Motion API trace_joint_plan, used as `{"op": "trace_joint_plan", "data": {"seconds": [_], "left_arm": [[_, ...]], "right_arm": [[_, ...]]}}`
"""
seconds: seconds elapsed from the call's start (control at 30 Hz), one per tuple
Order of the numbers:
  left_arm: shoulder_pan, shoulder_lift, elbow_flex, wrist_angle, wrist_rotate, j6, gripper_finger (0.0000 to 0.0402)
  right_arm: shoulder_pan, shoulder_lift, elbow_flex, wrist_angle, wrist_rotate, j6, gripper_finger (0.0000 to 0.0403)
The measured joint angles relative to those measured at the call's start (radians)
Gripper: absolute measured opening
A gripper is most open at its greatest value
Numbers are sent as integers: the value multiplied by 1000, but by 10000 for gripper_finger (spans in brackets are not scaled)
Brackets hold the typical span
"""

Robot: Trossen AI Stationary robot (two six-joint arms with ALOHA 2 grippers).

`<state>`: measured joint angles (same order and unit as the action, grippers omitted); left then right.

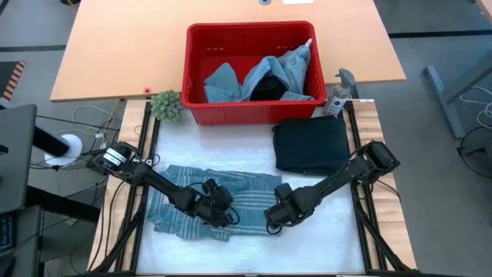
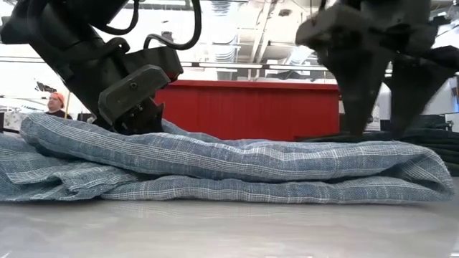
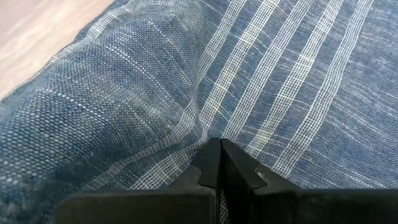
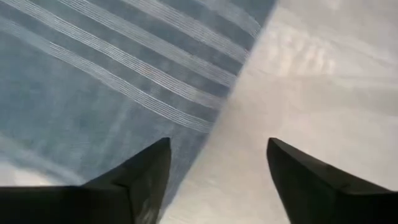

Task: Fold Laundry from Bin
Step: Fold the blue polo shirt

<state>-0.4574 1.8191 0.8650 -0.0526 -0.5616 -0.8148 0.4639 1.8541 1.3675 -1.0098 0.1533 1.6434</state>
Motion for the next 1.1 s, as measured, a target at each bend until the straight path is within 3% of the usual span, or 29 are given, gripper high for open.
{"op": "trace_joint_plan", "data": {"seconds": [0.17,0.6,0.8,1.0,1.1], "left_arm": [[3,0,0,3,7,7,0],[3,0,0,1,5,10,0],[5,1,-1,5,5,36,0],[24,1,8,27,60,57,0],[45,-13,36,15,136,102,0]], "right_arm": [[-31,-2,-53,91,8,58,317],[-54,-1,-217,451,-23,68,301],[-56,-5,-245,464,-47,112,213],[-54,-6,-246,442,-54,129,34],[-48,-6,-246,441,-62,135,27]]}}
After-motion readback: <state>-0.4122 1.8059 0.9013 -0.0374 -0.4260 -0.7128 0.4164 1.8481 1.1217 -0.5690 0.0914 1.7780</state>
